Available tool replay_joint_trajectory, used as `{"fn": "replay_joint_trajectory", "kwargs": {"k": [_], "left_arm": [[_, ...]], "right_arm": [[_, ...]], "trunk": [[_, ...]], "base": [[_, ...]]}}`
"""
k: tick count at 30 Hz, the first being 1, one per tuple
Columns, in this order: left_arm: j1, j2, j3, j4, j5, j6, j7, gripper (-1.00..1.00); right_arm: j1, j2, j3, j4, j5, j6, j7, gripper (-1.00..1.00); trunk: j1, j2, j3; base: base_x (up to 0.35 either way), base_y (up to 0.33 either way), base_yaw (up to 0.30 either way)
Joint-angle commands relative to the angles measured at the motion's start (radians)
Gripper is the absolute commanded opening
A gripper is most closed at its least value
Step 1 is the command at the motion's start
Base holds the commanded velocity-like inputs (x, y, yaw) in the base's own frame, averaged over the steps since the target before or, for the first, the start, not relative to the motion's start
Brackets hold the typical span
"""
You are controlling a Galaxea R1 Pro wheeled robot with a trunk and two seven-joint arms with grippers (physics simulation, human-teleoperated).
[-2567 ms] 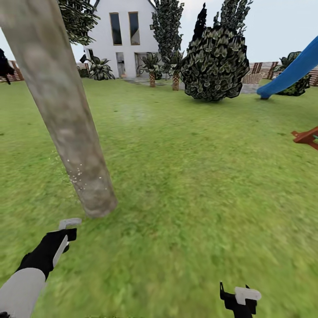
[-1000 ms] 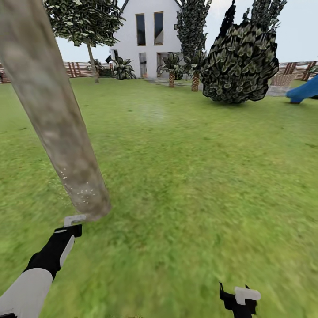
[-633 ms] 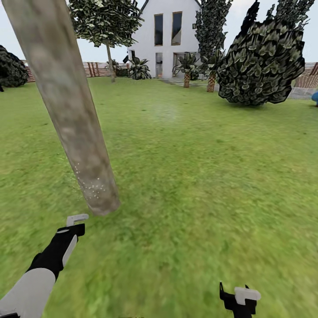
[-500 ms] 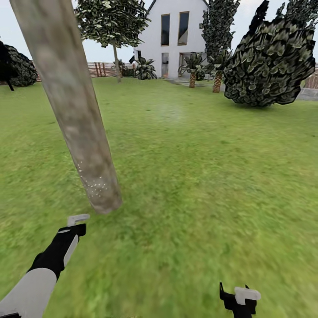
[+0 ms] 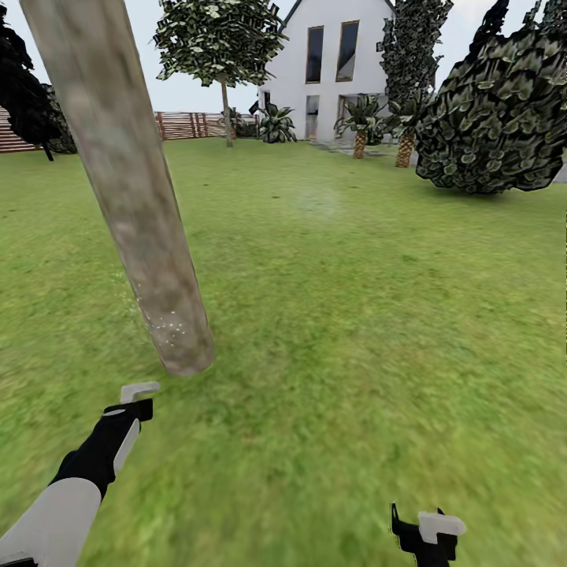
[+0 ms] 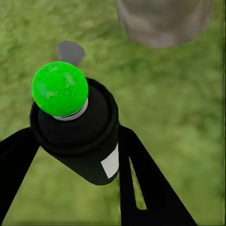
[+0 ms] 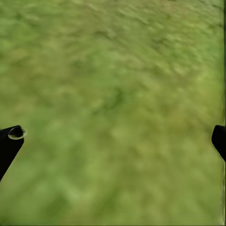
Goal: In the garden, pick up the pesticide atomizer on the floor and spray pesticide onto both trees until each tree trunk is fully covered.
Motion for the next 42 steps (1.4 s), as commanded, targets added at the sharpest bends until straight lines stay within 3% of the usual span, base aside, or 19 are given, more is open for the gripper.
{"fn": "replay_joint_trajectory", "kwargs": {"k": [1, 10, 35, 42], "left_arm": [[0.000, 0.000, 0.000, 0.000, 0.000, 0.000, 0.000, -1.00], [0.000, -0.001, 0.000, 0.000, 0.000, 0.000, 0.000, -1.00], [0.000, -0.012, -0.002, 0.003, 0.001, 0.000, -0.005, -1.00], [0.000, -0.012, -0.002, 0.006, 0.001, 0.000, -0.008, -1.00]], "right_arm": [[0.000, 0.000, 0.000, 0.000, 0.000, 0.000, 0.000, 1.00], [0.000, 0.002, 0.000, 0.000, 0.000, 0.000, 0.000, 1.00], [0.000, 0.002, 0.000, 0.000, -0.001, 0.000, 0.000, 1.00], [0.000, 0.002, 0.000, 0.000, -0.001, 0.000, 0.000, 1.00]], "trunk": [[0.000, 0.000, 0.000], [0.000, 0.000, 0.000], [0.000, 0.000, 0.000], [0.000, 0.000, 0.000]], "base": [[0.000, -0.271, 0.010], [0.061, -0.264, 0.235], [0.231, -0.192, 0.008], [0.239, -0.183, 0.244]]}}
